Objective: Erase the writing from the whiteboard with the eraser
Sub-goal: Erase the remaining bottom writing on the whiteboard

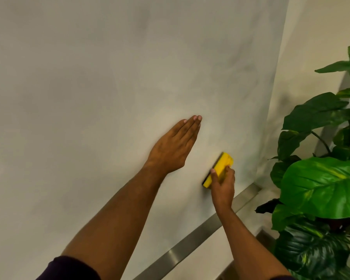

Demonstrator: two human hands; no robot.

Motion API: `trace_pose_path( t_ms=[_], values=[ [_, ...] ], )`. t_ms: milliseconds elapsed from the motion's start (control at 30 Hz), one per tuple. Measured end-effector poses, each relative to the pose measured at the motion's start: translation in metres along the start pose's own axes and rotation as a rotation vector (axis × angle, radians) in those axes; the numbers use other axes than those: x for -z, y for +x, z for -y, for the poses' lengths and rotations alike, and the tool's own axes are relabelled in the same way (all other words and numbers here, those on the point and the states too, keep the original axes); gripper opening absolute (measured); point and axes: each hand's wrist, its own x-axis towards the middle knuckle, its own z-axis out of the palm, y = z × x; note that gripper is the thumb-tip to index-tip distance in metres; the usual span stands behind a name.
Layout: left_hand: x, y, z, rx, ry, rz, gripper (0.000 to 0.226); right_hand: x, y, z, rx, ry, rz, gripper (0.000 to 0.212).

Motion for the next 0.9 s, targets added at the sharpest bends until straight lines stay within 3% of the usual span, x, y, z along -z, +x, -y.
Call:
trace_pose_path(
  t_ms=[67, 133, 233, 300, 467, 533, 600, 667, 800, 900],
  values=[
    [-0.001, 0.000, -0.001, -0.003, 0.022, 0.014, 0.071, -0.003, 0.001, 0.018, 0.233, -0.028, 0.013, 0.065],
    [-0.001, 0.001, 0.000, -0.008, 0.013, 0.030, 0.071, -0.007, 0.010, 0.019, 0.230, -0.053, -0.001, 0.064],
    [-0.001, -0.001, -0.002, -0.011, 0.016, 0.041, 0.068, -0.004, 0.008, -0.004, -0.327, 0.010, 0.002, 0.060],
    [0.002, -0.001, -0.002, -0.017, 0.004, 0.060, 0.067, -0.009, -0.013, -0.017, -0.506, -0.020, 0.070, 0.055],
    [0.001, -0.002, -0.002, -0.045, 0.021, 0.057, 0.067, -0.011, -0.038, -0.007, -0.110, 0.101, 0.050, 0.044],
    [0.002, -0.007, -0.001, -0.067, 0.020, 0.064, 0.066, -0.010, -0.007, 0.000, -0.213, 0.089, -0.019, 0.047],
    [0.003, -0.017, 0.001, -0.099, 0.038, 0.051, 0.066, -0.011, 0.015, 0.008, -0.479, 0.098, -0.076, 0.052],
    [0.004, -0.029, 0.004, -0.124, 0.047, 0.036, 0.069, -0.020, 0.010, 0.018, -0.553, 0.083, -0.107, 0.053],
    [0.009, -0.052, 0.009, -0.137, 0.044, 0.073, 0.073, -0.055, -0.067, 0.040, -0.418, 0.142, -0.126, 0.056],
    [0.016, -0.071, 0.015, -0.134, 0.003, 0.066, 0.067, -0.071, -0.135, 0.059, -0.204, 0.160, -0.089, 0.058]
  ],
)
